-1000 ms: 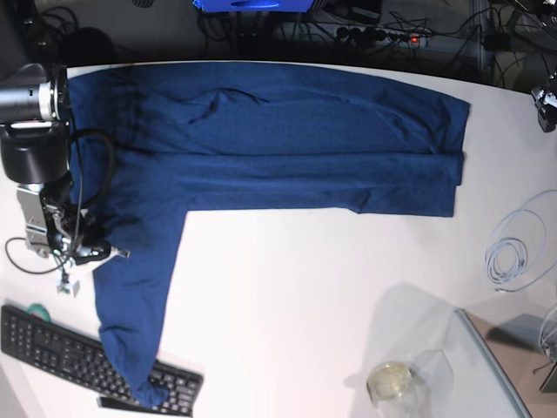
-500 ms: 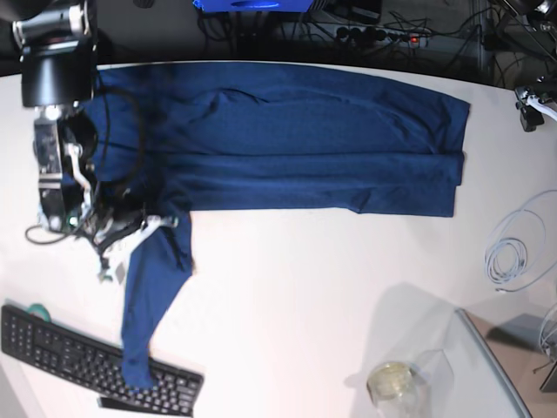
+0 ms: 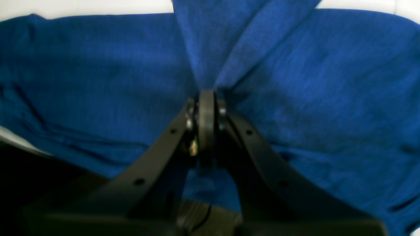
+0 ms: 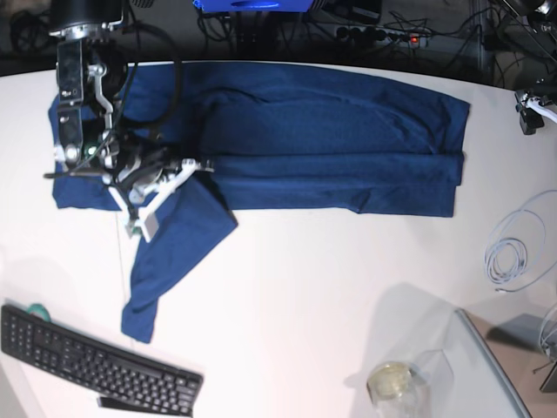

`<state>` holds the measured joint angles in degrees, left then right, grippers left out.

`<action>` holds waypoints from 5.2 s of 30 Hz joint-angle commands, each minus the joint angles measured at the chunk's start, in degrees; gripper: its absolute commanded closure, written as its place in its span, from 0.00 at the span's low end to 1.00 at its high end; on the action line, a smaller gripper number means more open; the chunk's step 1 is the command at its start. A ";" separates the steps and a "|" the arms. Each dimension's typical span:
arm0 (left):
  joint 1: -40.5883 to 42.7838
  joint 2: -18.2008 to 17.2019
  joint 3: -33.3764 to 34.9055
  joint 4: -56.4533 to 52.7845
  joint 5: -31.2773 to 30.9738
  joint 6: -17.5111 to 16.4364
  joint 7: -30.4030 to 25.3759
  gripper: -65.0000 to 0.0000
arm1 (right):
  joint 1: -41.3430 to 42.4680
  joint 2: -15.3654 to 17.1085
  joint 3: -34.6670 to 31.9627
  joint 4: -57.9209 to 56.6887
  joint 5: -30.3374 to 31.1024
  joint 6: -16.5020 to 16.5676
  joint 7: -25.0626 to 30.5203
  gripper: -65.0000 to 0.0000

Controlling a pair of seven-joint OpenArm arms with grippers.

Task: Layout the t-shirt on the table in an organized manner, then fold the t-shirt properly
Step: 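Grasp the hanging sleeve with the right gripper and lift it, then fold the held sleeve across the shirt body with the right gripper, then sweep the right gripper across the shirt toward the left gripper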

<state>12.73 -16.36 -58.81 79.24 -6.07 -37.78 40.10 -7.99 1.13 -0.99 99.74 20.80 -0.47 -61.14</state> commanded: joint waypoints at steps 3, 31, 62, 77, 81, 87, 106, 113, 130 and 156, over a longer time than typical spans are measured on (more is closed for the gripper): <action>-0.03 -1.35 -0.31 0.80 -0.48 0.11 -1.02 0.19 | -1.90 -0.91 -0.02 0.96 0.35 0.16 0.62 1.00; 0.24 -1.53 -0.58 0.80 -0.40 0.11 -1.02 0.19 | 28.87 2.70 9.74 -39.13 0.08 0.25 13.45 0.51; 0.06 -1.71 -0.40 0.71 -0.40 0.11 -1.02 0.19 | 33.26 2.79 9.74 -53.63 0.26 0.51 21.19 1.00; 0.15 -4.96 -0.58 -4.47 -0.75 0.11 -1.11 0.19 | 23.24 -3.63 9.74 -26.12 0.43 0.43 6.95 1.00; 0.06 -4.87 -0.49 -4.47 -0.75 0.11 -1.11 0.19 | 19.11 -6.88 9.65 -19.61 0.43 0.43 4.57 1.00; -0.03 -4.78 -0.49 -4.47 -0.75 0.11 -1.11 0.19 | 13.66 -8.03 1.30 -13.02 0.79 0.34 3.34 1.00; -0.03 -4.52 -0.40 -4.56 -0.75 0.11 -1.11 0.19 | 4.96 -8.03 -17.86 -14.78 11.86 0.16 9.85 1.00; -0.03 -4.52 -0.40 -4.74 -0.75 0.11 -1.11 0.19 | 6.98 -7.59 -20.94 -14.60 11.86 0.16 9.67 0.57; 0.32 -4.61 -0.67 -4.65 -0.75 0.11 -1.20 0.19 | 21.75 -3.81 -7.14 -30.16 8.17 -3.97 10.29 0.61; 0.50 -4.78 -0.67 -4.82 -0.75 0.11 -1.20 0.19 | 23.68 -5.13 -7.23 -37.72 8.43 -3.44 14.42 0.65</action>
<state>13.21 -19.55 -59.09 73.73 -6.26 -37.78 39.90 14.39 -3.36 -8.23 61.36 28.34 -4.49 -47.31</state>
